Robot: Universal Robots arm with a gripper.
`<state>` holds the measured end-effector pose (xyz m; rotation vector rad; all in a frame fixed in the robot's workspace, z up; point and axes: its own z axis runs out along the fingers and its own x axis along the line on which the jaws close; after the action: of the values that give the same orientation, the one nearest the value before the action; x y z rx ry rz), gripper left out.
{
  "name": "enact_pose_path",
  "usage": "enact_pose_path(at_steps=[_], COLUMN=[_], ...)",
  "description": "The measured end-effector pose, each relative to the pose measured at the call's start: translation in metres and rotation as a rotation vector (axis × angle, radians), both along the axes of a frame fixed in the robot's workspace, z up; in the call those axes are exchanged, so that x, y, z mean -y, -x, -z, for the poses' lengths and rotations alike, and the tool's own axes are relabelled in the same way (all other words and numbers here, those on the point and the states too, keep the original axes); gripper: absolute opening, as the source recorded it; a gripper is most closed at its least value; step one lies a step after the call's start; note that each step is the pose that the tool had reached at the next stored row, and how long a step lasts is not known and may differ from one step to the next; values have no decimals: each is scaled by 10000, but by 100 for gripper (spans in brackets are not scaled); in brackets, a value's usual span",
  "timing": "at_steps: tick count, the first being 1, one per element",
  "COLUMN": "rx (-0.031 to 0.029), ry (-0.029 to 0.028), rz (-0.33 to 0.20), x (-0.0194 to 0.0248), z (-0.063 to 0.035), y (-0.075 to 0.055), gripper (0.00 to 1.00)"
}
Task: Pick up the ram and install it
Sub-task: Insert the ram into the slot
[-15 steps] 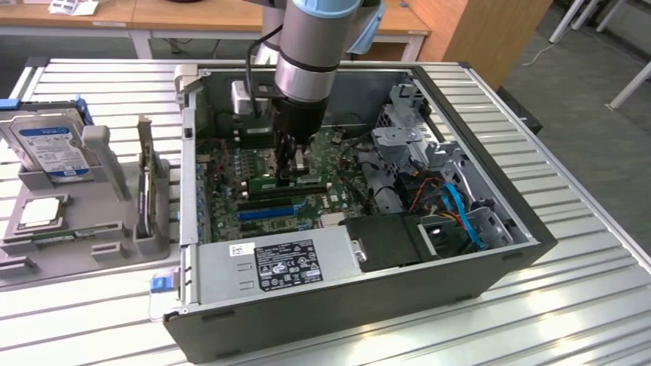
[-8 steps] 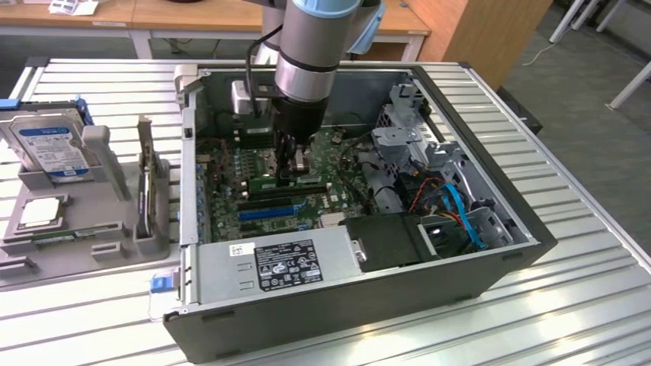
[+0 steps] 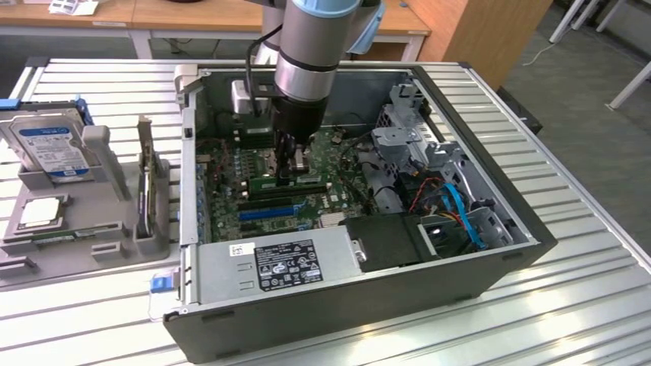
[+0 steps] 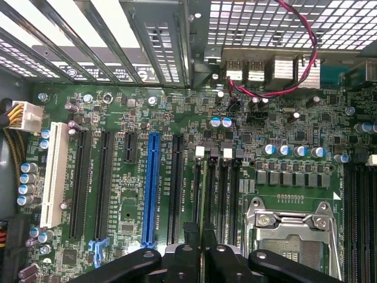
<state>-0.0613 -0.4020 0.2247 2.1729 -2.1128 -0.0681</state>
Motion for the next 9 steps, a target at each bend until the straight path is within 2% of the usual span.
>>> enact_pose_path(at_steps=[9], rx=[0], ry=[0], rz=[-120], x=[1], z=[0], y=[0], gripper=[13])
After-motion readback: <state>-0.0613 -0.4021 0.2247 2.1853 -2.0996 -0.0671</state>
